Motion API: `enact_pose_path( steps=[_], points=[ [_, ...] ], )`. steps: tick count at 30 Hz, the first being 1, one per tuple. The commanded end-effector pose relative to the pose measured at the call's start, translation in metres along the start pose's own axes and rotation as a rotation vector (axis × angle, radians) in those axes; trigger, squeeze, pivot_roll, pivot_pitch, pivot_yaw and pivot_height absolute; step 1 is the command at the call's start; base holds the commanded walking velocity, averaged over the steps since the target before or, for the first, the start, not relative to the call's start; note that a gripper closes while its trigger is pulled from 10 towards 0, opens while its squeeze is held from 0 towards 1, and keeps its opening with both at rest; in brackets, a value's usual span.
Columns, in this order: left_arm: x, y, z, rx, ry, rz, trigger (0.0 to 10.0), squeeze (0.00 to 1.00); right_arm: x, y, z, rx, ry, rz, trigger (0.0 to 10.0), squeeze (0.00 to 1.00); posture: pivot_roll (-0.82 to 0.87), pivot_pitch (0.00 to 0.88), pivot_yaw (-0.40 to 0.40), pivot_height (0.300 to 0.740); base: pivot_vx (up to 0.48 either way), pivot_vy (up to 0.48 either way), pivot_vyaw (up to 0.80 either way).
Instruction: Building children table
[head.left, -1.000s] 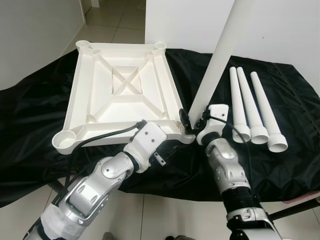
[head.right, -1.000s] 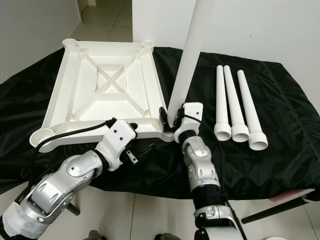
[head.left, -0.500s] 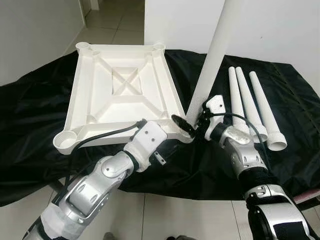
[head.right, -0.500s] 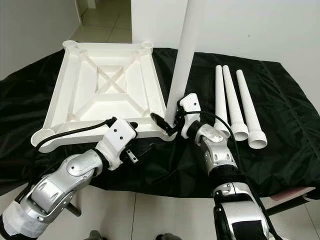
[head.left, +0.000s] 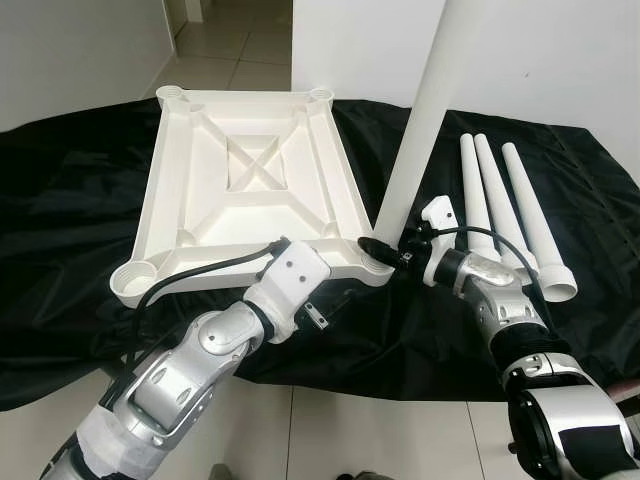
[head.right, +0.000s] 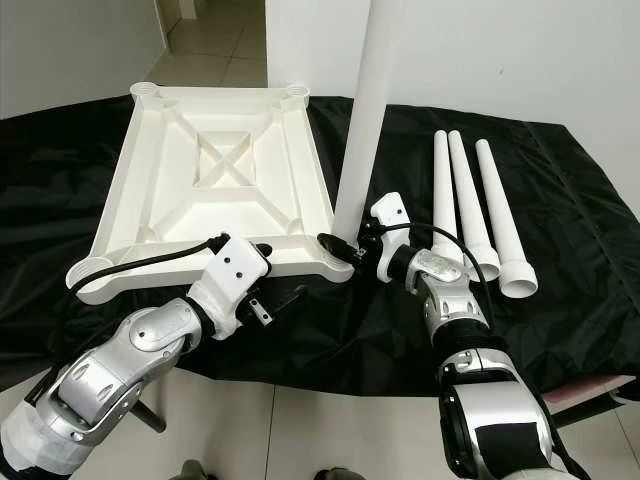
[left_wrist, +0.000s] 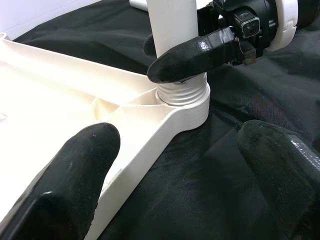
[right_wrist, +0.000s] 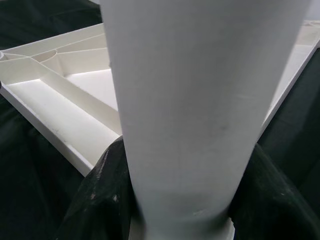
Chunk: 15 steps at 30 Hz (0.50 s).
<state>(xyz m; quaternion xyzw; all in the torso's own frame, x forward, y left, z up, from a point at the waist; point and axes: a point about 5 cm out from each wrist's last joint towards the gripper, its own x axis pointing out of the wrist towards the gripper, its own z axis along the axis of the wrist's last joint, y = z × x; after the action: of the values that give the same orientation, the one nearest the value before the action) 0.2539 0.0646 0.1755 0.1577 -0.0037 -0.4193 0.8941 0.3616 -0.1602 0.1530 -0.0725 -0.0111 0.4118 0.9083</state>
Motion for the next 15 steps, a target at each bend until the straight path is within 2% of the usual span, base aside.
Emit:
enact_pose_path(
  steps=[1,5,15],
  points=[
    [-0.001,-0.004,0.002,0.008,0.000,-0.117,10.0,0.00,-0.003,0.003,-0.015,0.070,0.029,-0.032,10.0,0.00,0.00,0.088,-0.009,0.740,0.000,0.000,0.00],
    [-0.001,-0.005,0.002,0.007,0.000,-0.118,10.0,0.00,-0.001,0.005,-0.016,0.109,0.005,-0.075,10.0,0.00,0.00,0.091,-0.011,0.740,0.000,0.000,0.00],
    [-0.001,-0.005,0.001,-0.001,-0.001,-0.117,10.0,0.00,0.012,0.015,-0.017,0.128,0.004,-0.220,10.0,0.00,-0.01,0.096,-0.011,0.740,0.000,0.000,0.00]
  ],
)
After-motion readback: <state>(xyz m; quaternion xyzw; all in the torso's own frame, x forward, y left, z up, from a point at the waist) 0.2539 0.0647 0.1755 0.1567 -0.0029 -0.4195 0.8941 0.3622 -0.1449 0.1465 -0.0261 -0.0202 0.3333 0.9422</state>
